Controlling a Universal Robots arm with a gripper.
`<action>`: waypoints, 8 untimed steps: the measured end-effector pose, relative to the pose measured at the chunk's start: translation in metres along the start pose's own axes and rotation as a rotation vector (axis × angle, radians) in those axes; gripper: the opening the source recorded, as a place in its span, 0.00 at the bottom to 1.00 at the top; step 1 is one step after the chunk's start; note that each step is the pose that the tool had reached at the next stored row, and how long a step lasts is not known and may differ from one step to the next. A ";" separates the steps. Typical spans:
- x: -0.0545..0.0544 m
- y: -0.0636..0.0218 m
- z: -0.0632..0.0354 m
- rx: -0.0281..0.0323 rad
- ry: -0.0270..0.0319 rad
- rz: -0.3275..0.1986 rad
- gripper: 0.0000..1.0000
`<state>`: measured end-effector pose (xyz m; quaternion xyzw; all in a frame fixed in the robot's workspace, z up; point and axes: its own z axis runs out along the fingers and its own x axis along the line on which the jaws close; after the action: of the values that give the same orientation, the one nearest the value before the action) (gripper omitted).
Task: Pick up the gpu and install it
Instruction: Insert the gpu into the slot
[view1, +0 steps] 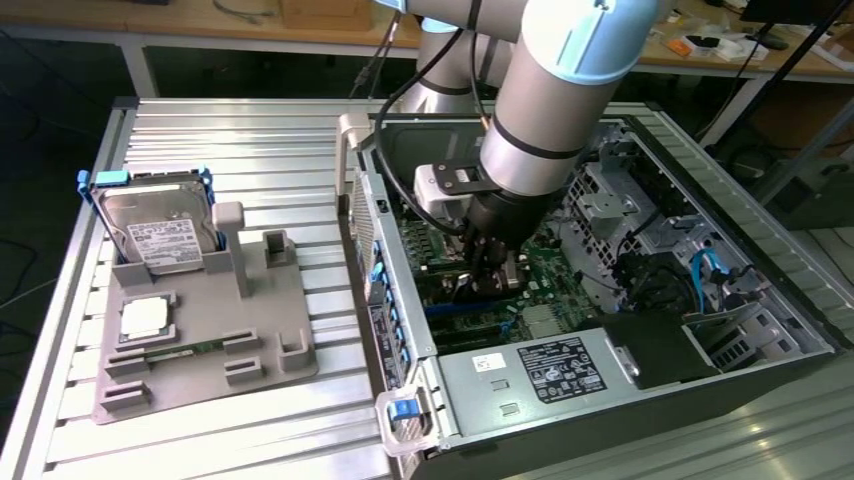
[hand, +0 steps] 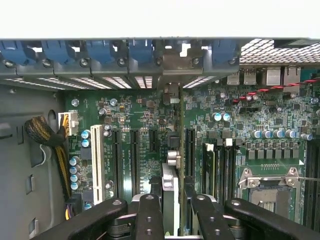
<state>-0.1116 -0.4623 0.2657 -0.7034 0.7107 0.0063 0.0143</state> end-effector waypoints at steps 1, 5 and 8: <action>0.000 0.0002 0.0000 0.0000 0.0000 0.000 0.27; 0.000 0.0011 0.0000 0.0000 0.0001 0.000 0.27; 0.000 0.0018 0.0000 0.0000 0.0000 0.000 0.27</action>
<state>-0.1134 -0.4624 0.2657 -0.7033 0.7107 0.0063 0.0143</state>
